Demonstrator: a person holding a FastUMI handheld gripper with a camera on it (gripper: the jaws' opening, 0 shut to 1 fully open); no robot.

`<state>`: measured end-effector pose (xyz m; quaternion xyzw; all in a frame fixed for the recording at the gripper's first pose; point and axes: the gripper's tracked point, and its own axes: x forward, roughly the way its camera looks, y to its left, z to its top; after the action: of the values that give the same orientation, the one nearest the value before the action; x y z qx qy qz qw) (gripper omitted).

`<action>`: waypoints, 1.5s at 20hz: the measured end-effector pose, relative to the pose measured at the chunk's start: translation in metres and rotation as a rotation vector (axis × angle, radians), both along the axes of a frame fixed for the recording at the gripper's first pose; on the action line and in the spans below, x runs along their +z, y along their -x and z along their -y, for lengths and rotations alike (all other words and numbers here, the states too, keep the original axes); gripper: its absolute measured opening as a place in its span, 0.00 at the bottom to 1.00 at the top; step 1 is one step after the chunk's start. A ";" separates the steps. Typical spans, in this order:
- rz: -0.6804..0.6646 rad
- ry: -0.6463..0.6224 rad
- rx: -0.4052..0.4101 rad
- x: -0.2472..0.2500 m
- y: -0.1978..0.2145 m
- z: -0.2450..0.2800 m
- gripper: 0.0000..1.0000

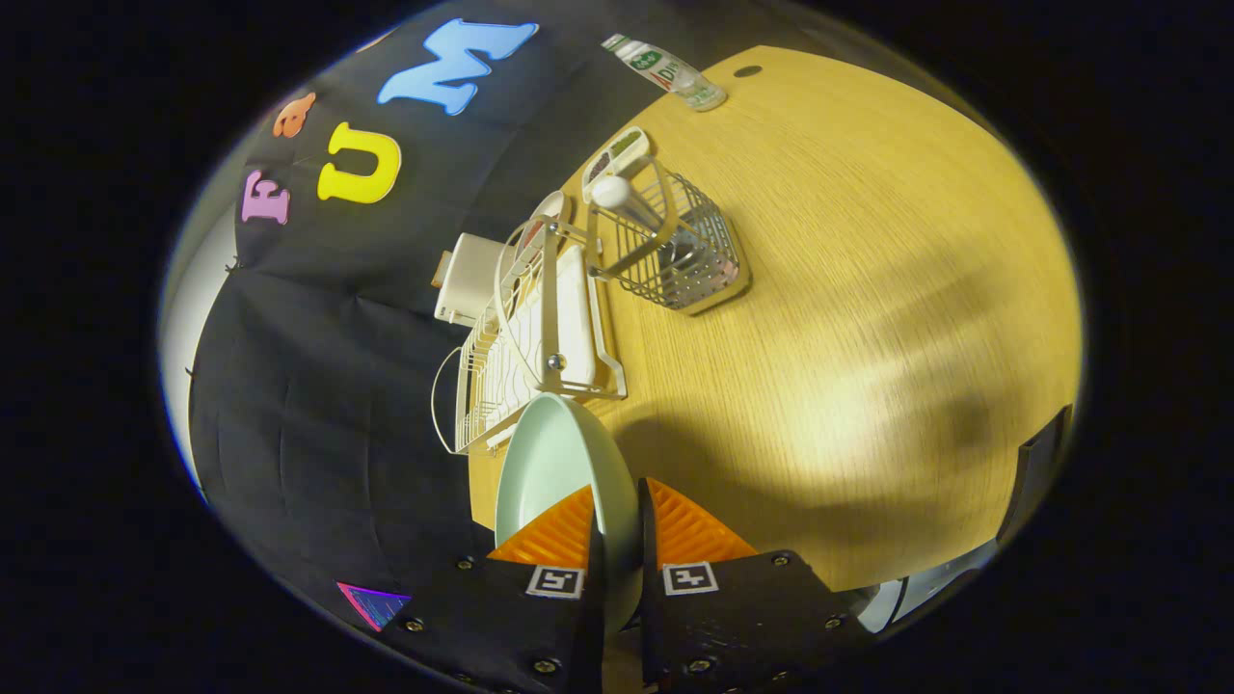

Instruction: Take the plate from the dish rack, then take the spoon from the basket and place it into the plate.

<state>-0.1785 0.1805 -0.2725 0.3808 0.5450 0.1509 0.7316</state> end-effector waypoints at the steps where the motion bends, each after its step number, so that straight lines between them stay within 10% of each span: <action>1: -0.004 -0.002 -0.001 -0.007 -0.001 0.000 0.16; 16: -0.010 0.051 -0.049 -0.054 -0.006 0.010 0.16; 18: -0.024 0.070 -0.103 -0.052 -0.008 0.020 0.23; 19: 0.001 0.103 -0.109 -0.047 -0.007 0.026 0.41; 22: 0.165 0.255 -0.084 -0.023 -0.009 0.048 0.79; 30: 0.785 0.573 -0.016 0.078 -0.053 0.084 0.79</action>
<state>-0.1255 0.0963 -0.1946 0.0826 0.2447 0.1211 0.9584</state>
